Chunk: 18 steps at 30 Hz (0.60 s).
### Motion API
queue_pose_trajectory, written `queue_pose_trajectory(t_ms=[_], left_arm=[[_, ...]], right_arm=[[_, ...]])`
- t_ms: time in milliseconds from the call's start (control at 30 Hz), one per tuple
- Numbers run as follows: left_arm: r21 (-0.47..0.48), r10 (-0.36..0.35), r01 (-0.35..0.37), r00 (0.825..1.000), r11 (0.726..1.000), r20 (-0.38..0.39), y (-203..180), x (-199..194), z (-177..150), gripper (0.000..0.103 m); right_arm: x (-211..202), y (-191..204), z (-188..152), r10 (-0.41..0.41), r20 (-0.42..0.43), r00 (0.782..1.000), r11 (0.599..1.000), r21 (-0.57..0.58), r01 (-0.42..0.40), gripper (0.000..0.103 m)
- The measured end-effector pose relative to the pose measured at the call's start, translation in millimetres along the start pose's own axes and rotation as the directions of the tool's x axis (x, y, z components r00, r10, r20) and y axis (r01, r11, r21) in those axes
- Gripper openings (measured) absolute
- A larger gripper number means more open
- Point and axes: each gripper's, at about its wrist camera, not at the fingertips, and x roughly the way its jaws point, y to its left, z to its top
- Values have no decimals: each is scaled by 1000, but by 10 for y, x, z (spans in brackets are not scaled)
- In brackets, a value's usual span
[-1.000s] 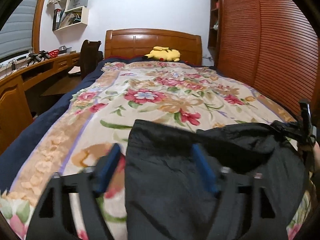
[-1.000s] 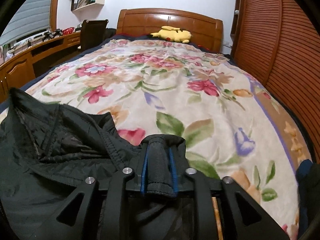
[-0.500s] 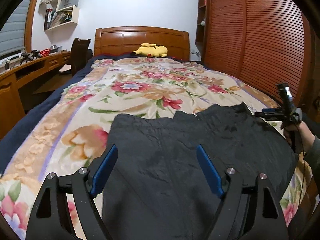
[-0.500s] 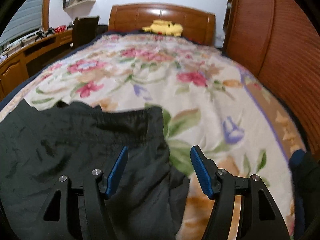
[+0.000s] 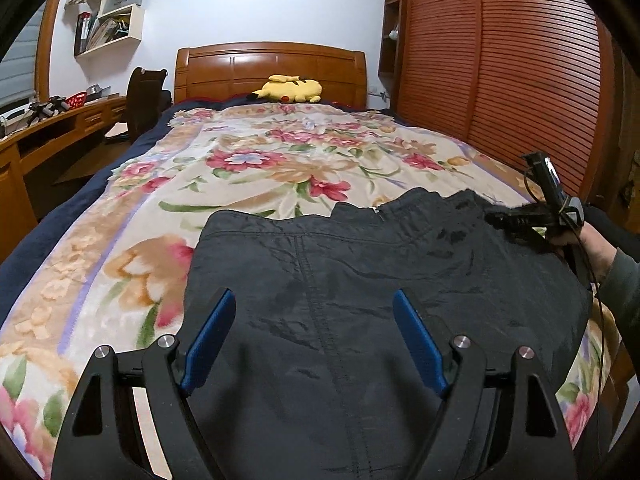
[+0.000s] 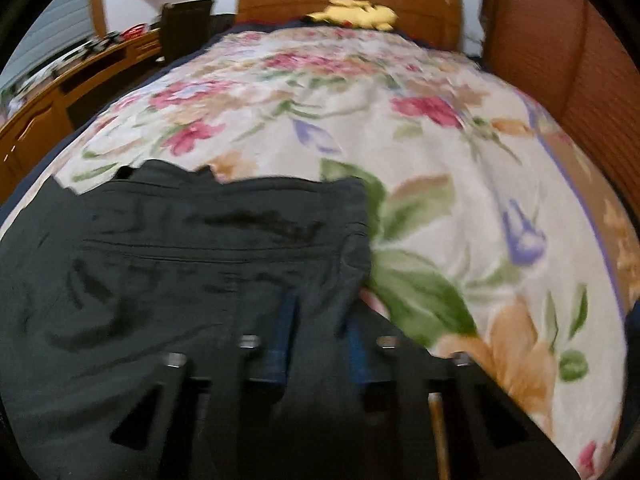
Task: Fold large clothes
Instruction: 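Open both tools and release the folded hem onto the jacket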
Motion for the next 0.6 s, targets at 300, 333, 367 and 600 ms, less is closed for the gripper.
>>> queue_pose_trajectory(t_ms=[300, 333, 367, 600], left_arm=[[17, -20, 20, 1000, 1000, 5, -129, -38, -19, 82], [22, -19, 19, 1000, 1000, 1, -153, -36, -32, 82], [25, -21, 21, 1000, 999, -2, -169, -34, -42, 82], [41, -35, 36, 999, 999, -18, -246, -30, -93, 82]], right_arm=[[-257, 32, 148, -226, 147, 963, 974, 40, 222, 14], [-235, 21, 167, -250, 138, 958, 968, 48, 246, 14], [-211, 23, 178, -260, 122, 958, 965, 55, 255, 14], [-308, 125, 200, -272, 113, 956, 961, 75, 264, 58]])
